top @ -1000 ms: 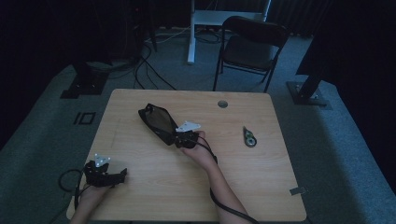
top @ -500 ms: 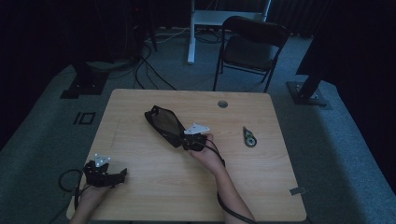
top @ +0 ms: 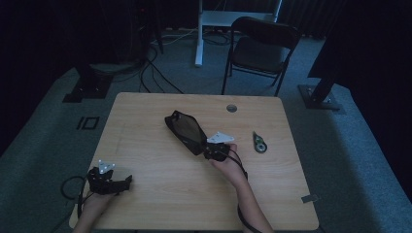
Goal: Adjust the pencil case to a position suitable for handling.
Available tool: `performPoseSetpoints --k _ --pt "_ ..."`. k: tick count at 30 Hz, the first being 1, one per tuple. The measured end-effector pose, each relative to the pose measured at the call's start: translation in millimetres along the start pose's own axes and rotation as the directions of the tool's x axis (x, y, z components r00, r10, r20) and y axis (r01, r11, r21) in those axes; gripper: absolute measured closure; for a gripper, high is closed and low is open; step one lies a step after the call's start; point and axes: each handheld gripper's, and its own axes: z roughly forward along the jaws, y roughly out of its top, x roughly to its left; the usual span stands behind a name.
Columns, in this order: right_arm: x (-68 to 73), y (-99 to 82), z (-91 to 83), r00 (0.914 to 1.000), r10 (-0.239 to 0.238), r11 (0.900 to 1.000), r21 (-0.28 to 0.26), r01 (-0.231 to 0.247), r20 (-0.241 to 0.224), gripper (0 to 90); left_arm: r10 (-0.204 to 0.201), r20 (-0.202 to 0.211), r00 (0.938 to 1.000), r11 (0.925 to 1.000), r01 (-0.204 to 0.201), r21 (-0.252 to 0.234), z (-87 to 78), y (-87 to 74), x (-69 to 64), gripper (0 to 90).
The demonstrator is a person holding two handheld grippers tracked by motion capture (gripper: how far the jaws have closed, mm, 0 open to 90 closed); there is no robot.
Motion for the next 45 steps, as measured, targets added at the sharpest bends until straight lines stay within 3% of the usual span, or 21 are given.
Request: performPoseSetpoints --k 20,23,25,39,45 --pt "-31.0 -33.7 -49.9 0.9947 0.065 0.9977 -0.023 -0.064 0.080 72.9 0.002 0.000 1.0000 1.0000 -0.002 0.001 -0.1 0.0 0.1 0.6" --pt "-35.2 -40.7 -59.0 0.9897 0.063 0.9978 -0.028 -0.060 0.128 72.9 0.002 0.000 1.0000 1.0000 -0.002 0.001 -0.1 0.0 0.1 0.6" --pt "-37.0 -45.1 -64.1 0.9882 0.074 0.9969 -0.037 -0.070 0.134 72.9 0.002 0.000 1.0000 1.0000 -0.002 0.002 -0.1 0.0 0.2 0.6" --pt "-33.8 -65.7 -94.4 0.9737 0.116 0.9927 -0.057 -0.106 0.196 72.9 0.002 0.000 1.0000 1.0000 -0.002 0.001 -0.1 0.0 0.1 0.6" --pt "-24.8 -73.1 -104.8 0.9702 0.126 0.9911 -0.069 -0.114 0.207 73.0 0.002 0.000 1.0000 1.0000 -0.002 0.002 -0.1 0.0 0.2 0.6"
